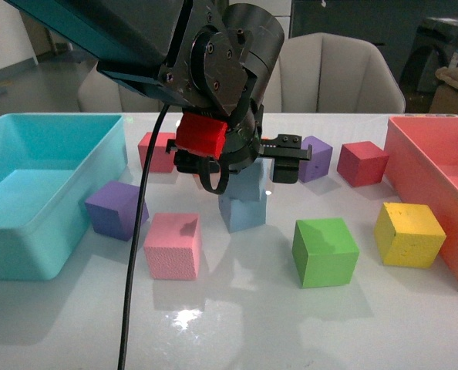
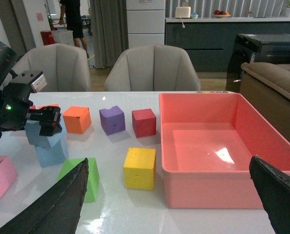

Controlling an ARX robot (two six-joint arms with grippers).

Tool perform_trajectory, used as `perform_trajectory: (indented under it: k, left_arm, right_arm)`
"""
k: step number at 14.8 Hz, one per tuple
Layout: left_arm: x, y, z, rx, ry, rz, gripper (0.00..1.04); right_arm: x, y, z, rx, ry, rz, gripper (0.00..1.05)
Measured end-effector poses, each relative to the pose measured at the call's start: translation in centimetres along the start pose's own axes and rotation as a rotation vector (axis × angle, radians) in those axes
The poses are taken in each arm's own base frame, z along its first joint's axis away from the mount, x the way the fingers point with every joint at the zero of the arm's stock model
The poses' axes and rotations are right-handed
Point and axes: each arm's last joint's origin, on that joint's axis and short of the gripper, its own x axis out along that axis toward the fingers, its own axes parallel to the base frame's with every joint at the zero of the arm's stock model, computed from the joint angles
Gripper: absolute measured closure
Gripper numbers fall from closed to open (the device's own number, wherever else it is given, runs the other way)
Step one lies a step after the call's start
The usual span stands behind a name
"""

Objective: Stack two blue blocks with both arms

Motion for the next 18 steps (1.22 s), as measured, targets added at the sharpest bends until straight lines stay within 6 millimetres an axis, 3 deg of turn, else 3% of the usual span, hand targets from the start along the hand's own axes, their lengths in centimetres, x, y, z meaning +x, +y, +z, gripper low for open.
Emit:
perform_trajectory:
  k: [1, 4, 6, 8, 9, 10, 12, 15, 16, 17, 18]
  left_arm:
    - [0.0, 0.0, 0.1, -0.001, -0.003, -0.006, 0.07]
    - [-0.4, -0.3, 0.7, -0.003, -0.039, -0.017, 0.07]
    - [-1.9, -0.6, 2.1, -0.013, -0.116, -0.029, 0.07]
    - [-6.1, -1.2, 4.1, -0.031, -0.257, -0.069, 0.07]
    - [-10.2, -1.9, 5.1, -0.022, -0.391, -0.091, 0.07]
    - [-14.9, -2.5, 5.1, 0.006, -0.527, -0.119, 0.07]
    - [-19.6, -2.2, 3.2, 0.06, -0.619, -0.135, 0.07]
    - [-24.9, 0.5, -0.6, 0.099, -0.694, -0.018, 0.09]
    - [-27.7, 2.1, -1.7, 0.024, -0.728, 0.092, 0.21]
    - [-29.8, 5.1, -3.0, -0.065, -0.788, 0.187, 0.34]
    - [-30.9, 7.5, -5.5, -0.102, -0.816, 0.204, 0.47]
  right_arm:
    - [0.0, 0.0, 0.0, 0.0, 0.0, 0.0, 0.06]
    - [0.0, 0.0, 0.0, 0.0, 0.0, 0.0, 0.06]
    - [0.0, 0.0, 0.0, 0.0, 0.0, 0.0, 0.06]
    - [0.0, 0.0, 0.0, 0.0, 0.0, 0.0, 0.06]
    - [0.0, 0.0, 0.0, 0.0, 0.0, 0.0, 0.06]
    - [0.0, 0.0, 0.0, 0.0, 0.0, 0.0, 0.06]
    - [0.0, 0.0, 0.0, 0.0, 0.0, 0.0, 0.06]
    - [0.0, 0.0, 0.0, 0.0, 0.0, 0.0, 0.06]
    - [0.0, 0.0, 0.0, 0.0, 0.0, 0.0, 0.06]
    - [0.0, 0.0, 0.0, 0.0, -0.001, -0.002, 0.06]
    - [0.0, 0.0, 0.0, 0.0, 0.001, -0.002, 0.06]
